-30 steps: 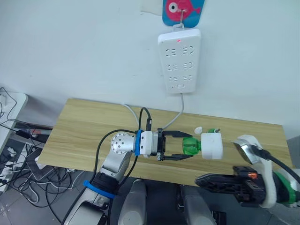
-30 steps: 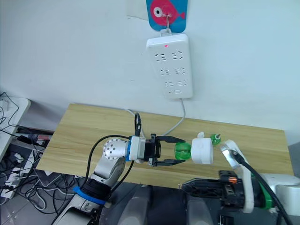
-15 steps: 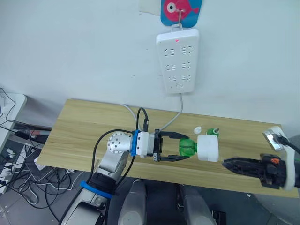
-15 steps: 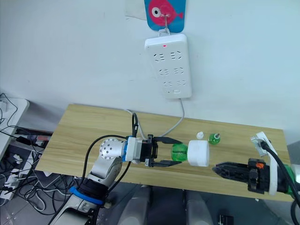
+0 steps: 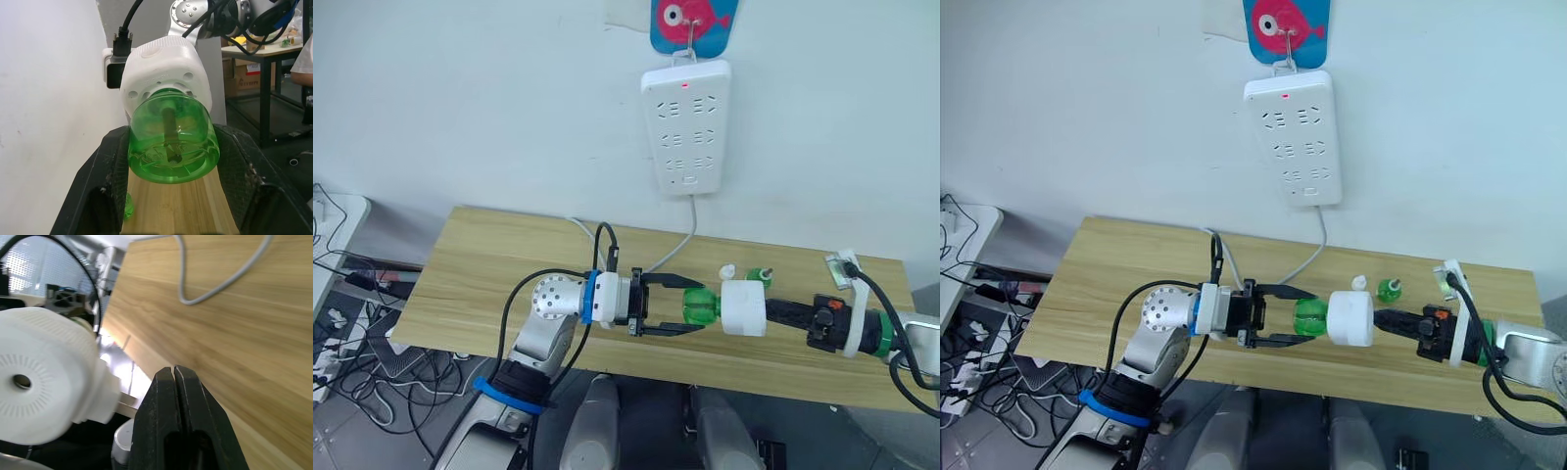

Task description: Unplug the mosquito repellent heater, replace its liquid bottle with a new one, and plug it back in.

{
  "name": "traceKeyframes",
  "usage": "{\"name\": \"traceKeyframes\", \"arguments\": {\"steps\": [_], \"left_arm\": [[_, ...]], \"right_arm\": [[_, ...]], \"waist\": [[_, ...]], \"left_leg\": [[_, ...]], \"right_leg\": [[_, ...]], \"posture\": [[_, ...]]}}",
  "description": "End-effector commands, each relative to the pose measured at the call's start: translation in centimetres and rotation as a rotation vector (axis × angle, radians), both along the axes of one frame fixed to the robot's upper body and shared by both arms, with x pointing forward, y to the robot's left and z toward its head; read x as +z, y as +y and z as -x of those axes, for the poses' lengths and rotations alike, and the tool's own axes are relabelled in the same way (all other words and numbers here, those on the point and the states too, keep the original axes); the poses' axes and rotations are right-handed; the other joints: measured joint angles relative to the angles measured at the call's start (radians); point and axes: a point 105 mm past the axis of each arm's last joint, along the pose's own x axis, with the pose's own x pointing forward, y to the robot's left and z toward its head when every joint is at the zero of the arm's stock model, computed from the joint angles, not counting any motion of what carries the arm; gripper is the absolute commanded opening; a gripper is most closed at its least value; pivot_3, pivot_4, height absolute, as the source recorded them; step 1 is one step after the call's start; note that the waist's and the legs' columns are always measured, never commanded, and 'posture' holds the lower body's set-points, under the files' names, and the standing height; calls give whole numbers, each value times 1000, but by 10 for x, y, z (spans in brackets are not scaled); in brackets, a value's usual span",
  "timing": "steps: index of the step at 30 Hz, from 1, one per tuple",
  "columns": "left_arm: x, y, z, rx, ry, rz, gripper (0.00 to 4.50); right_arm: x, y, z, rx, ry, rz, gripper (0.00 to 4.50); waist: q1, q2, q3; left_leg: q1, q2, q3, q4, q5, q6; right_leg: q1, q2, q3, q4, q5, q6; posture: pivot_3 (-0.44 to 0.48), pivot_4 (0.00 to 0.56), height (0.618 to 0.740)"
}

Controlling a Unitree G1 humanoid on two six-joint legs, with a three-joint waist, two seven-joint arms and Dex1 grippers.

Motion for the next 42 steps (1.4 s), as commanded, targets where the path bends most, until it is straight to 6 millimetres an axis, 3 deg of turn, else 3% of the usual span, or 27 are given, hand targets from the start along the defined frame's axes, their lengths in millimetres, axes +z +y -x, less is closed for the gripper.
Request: {"name": "traceKeyframes", "arguments": {"steps": [1,8,21,31,37,42], "left_arm": [[9,-3,3,-15,-40,28,2232],[6,-5,3,-12,-48,20,2232],[2,-5,6,-19,-55,10,2232],[1,-5,7,-16,-53,6,2232],[0,-4,6,-11,-48,4,2232],[0,-3,5,-13,-45,3,2232]], "right_arm": [[13,15,20,96,3,-47,51],[22,33,42,165,7,-73,51],[51,46,53,241,-35,-115,51],[70,45,44,268,-113,-141,51],[92,39,34,273,-199,-166,51],[89,38,25,241,-180,-63,51]], "waist": [[1,0,0],[0,0,0],[0,0,0],[0,0,0],[0,0,0],[-1,0,0]], "left_leg": [[0,0,0,0,0,0],[0,0,0,0,0,0],[0,0,0,0,0,0],[0,0,0,0,0,0],[0,0,0,0,0,0],[0,0,0,0,0,0]], "right_leg": [[0,0,0,0,0,0],[0,0,0,0,0,0],[0,0,0,0,0,0],[0,0,-1,0,0,0],[0,0,0,0,0,0],[0,0,0,0,0,0]], "posture": [[203,339,740],[198,335,740],[191,312,740],[187,315,740],[188,323,740],[181,331,740]]}}
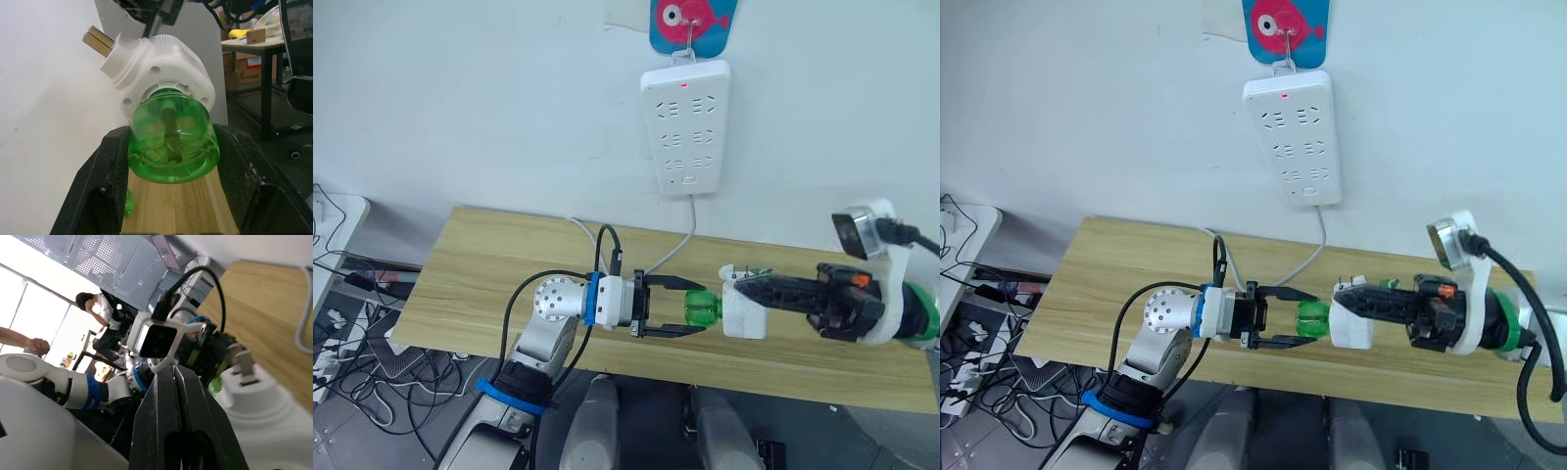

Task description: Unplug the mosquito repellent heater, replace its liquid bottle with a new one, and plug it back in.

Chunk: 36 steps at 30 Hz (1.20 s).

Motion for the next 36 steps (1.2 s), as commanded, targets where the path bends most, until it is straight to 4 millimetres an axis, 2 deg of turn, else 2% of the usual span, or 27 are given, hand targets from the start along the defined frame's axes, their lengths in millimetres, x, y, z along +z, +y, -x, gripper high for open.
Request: {"name": "traceKeyframes", "arguments": {"steps": [1,10,15,21,28,32,36], "left_arm": [[5,-3,5,-26,-24,26,2232],[8,-3,7,-41,-11,30,2232],[10,-2,8,-41,0,43,2232],[14,-3,4,-22,8,63,2232],[14,-2,-1,4,22,61,2232],[10,-2,-2,11,15,40,2232],[4,-2,0,4,8,16,2232]], "right_arm": [[-2,3,0,-8,2,60,51],[-16,3,-29,-123,-37,132,51],[-33,-5,-31,-141,-25,194,51],[-54,-8,-24,-137,21,217,51],[-67,-7,-5,-123,83,203,51],[-64,-5,5,-110,100,183,51],[-46,3,14,-72,100,133,51]], "waist": [[0,0,0],[-1,0,0],[-1,0,0],[0,0,0],[0,0,0],[0,0,0],[-2,0,0]], "left_leg": [[0,0,0,0,0,0],[0,0,0,0,0,0],[0,0,0,0,0,0],[0,0,0,0,0,0],[0,0,0,0,0,0],[0,0,0,0,0,0],[0,0,0,0,0,0]], "right_leg": [[0,0,0,0,0,0],[0,0,0,0,0,0],[-1,0,0,0,0,0],[-1,0,0,0,0,0],[-1,0,0,0,0,0],[0,0,0,0,0,0],[0,0,0,0,0,0]], "posture": [[181,331,740],[184,341,740],[184,341,740],[190,347,740],[190,350,740],[186,348,740],[179,342,740]]}}
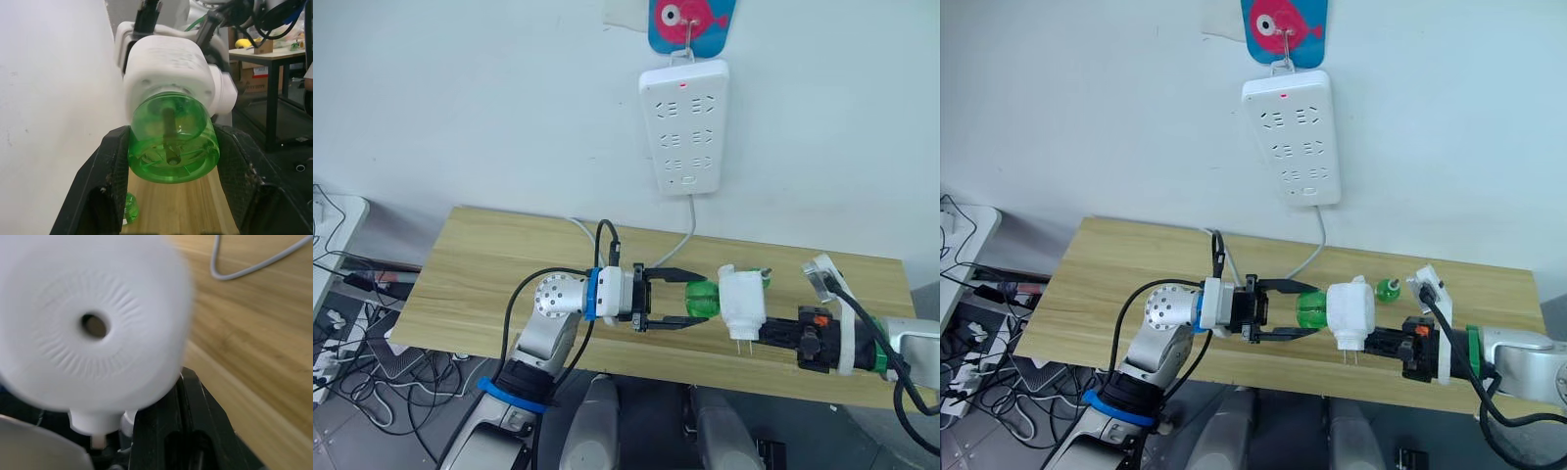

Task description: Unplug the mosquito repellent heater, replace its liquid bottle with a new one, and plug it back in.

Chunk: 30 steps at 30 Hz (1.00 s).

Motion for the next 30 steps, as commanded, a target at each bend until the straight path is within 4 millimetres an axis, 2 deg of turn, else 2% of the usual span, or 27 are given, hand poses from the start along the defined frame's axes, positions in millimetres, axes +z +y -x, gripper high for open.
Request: {"name": "traceKeyframes", "arguments": {"steps": [1,7,19,24,30], "left_arm": [[-4,-1,4,-15,-23,-20,2232],[-5,-2,4,-16,-29,-27,2232],[-8,-3,10,-41,-15,-39,2232],[-7,-4,16,-74,-26,-41,2232],[-10,-3,17,-78,-6,-55,2232]], "right_arm": [[32,12,12,68,-47,-87,51],[44,17,21,117,-60,-136,51],[59,23,-1,31,-152,-215,51],[65,20,-21,-92,-184,-250,51],[69,23,-19,-46,-196,-248,51]], "waist": [[0,0,0],[1,0,0],[0,0,0],[-1,0,0],[-2,0,0]], "left_leg": [[0,0,0,0,0,0],[0,0,0,0,0,0],[0,0,0,0,0,0],[0,1,0,0,0,0],[0,0,0,0,0,0]], "right_leg": [[0,0,0,0,0,0],[0,0,0,0,0,0],[0,0,0,-1,0,0],[0,0,0,0,0,0],[0,0,0,-1,0,0]], "posture": [[179,342,740],[175,334,740],[174,327,740],[170,325,740],[169,328,740]]}}
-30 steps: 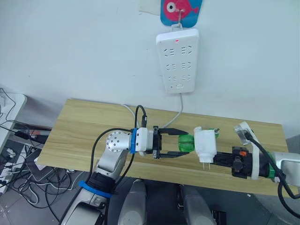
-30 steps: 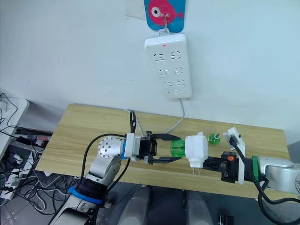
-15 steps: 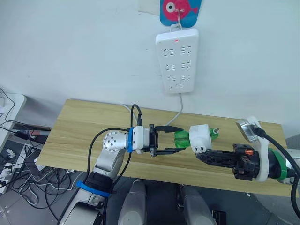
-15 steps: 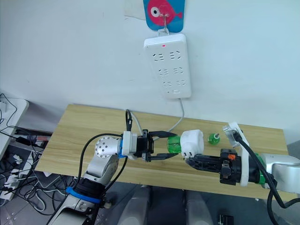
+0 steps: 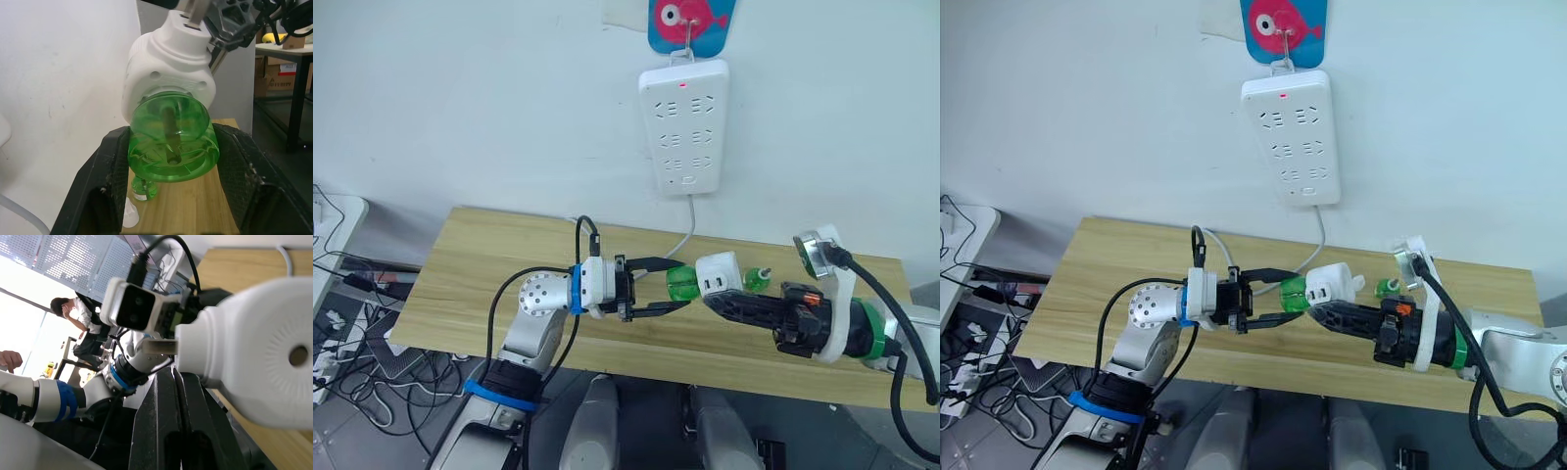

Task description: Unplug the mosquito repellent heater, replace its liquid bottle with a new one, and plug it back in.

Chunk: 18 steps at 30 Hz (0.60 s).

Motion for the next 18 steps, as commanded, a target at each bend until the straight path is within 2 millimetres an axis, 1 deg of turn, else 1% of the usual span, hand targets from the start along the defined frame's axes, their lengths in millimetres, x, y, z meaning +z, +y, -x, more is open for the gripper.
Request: {"name": "traceKeyframes", "arguments": {"steps": [1,4,6,9,10,13,15,18], "left_arm": [[-8,-19,29,-164,-41,-67,2232],[-7,-18,23,-141,-9,-60,2232],[-7,-18,21,-134,-4,-61,2232],[-8,-19,26,-158,-22,-63,2232],[-8,-20,28,-166,-23,-62,2232],[-9,-21,35,-189,-33,-61,2232],[-10,-19,39,-205,-35,-66,2232],[-10,-18,39,-208,-31,-68,2232]], "right_arm": [[23,-12,-14,-72,-85,-57,51],[17,-8,6,44,-76,23,51],[14,-10,11,68,-60,46,51],[14,-16,1,4,-51,31,51],[17,-17,-6,-26,-61,11,51],[25,-16,-19,-74,-83,-51,51],[26,-15,-20,-74,-84,-53,51],[24,-14,-20,-76,-78,-38,51]], "waist": [[0,0,0],[0,0,0],[1,0,0],[1,0,0],[0,0,0],[-7,0,0],[-10,0,0],[-13,0,0]], "left_leg": [[0,0,0,0,0,0],[0,0,0,0,0,0],[0,0,0,0,0,0],[0,0,0,0,0,0],[0,0,0,0,0,0],[0,1,0,0,0,0],[0,1,0,0,0,0],[0,0,0,0,0,0]], "right_leg": [[0,0,0,0,0,0],[0,0,0,0,0,0],[0,0,0,0,0,0],[0,0,0,0,0,0],[0,0,0,0,0,0],[0,0,0,0,0,0],[0,0,0,0,0,0],[0,0,0,0,0,0]], "posture": [[168,330,740],[168,331,740],[167,332,740],[167,332,740],[165,334,740],[165,334,740],[164,335,740],[165,336,740]]}}
